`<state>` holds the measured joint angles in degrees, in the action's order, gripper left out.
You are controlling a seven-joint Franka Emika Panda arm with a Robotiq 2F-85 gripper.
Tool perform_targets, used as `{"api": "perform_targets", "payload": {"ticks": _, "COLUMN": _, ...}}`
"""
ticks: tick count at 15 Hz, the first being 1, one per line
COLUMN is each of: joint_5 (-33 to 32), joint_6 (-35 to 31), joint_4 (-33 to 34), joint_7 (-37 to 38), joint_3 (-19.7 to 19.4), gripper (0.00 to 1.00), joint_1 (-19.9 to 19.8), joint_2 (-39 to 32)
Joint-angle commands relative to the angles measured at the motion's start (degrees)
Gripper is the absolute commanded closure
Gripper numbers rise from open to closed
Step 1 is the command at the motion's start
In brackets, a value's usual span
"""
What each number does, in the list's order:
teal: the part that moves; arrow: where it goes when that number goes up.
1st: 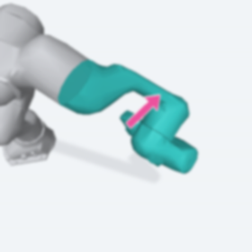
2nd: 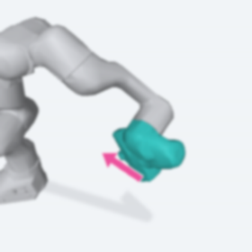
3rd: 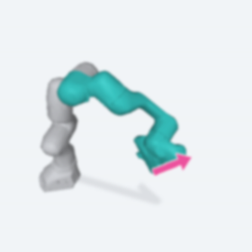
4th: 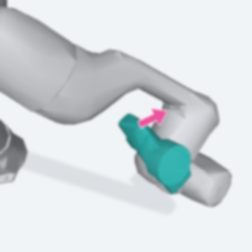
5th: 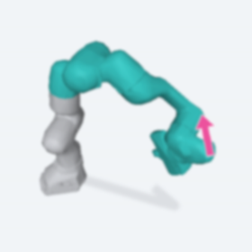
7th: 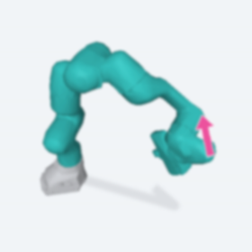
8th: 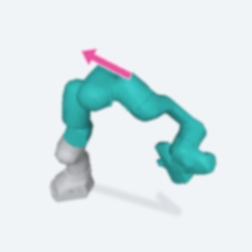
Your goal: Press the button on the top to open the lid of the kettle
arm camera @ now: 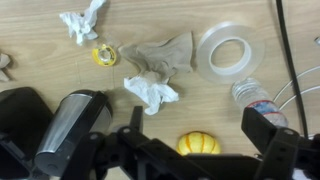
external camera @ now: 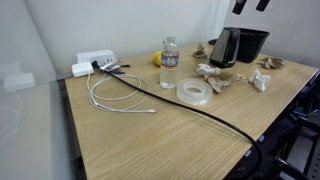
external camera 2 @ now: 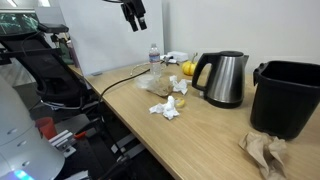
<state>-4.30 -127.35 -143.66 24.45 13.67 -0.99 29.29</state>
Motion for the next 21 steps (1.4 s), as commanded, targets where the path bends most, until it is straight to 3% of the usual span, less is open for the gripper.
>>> {"api": "perform_targets", "payload": {"ticks": 1, "joint_5": -2.94, "joint_6": 1.68, "joint_4": 8.36, "joint_7": -0.01, "joint_3": -2.13, "gripper": 0.0, "joint_1": -2.6, "joint_2": -7.81}}
{"api": "perform_targets", "payload": {"ticks": 7, "joint_5": -3.43, "joint_6": 3.65, "joint_4": 19.31, "joint_7": 1.45, "joint_3": -8.17, "gripper": 0.0, "joint_1": -4.61, "joint_2": -16.66}}
{"api": "perform_targets", "payload": {"ticks": 8, "joint_5": -3.89, "joint_6": 0.71, "joint_4": 16.26, "joint_7": 0.3, "joint_3": -8.45, "gripper": 0.0, "joint_1": -3.74, "joint_2": -14.46}}
{"api": "perform_targets", "payload": {"ticks": 16, "joint_5": -3.82, "joint_6": 2.11, "joint_4": 18.53, "joint_7": 1.2, "joint_3": -9.07, "gripper": 0.0, "joint_1": -3.6, "joint_2": -16.35}}
{"api": "perform_targets", "payload": {"ticks": 21, "joint_5": -6.09, "joint_6": 0.75, "joint_4": 19.55, "joint_7": 8.37, "joint_3": -9.81, "gripper": 0.0, "joint_1": -5.39, "joint_2": -17.82}}
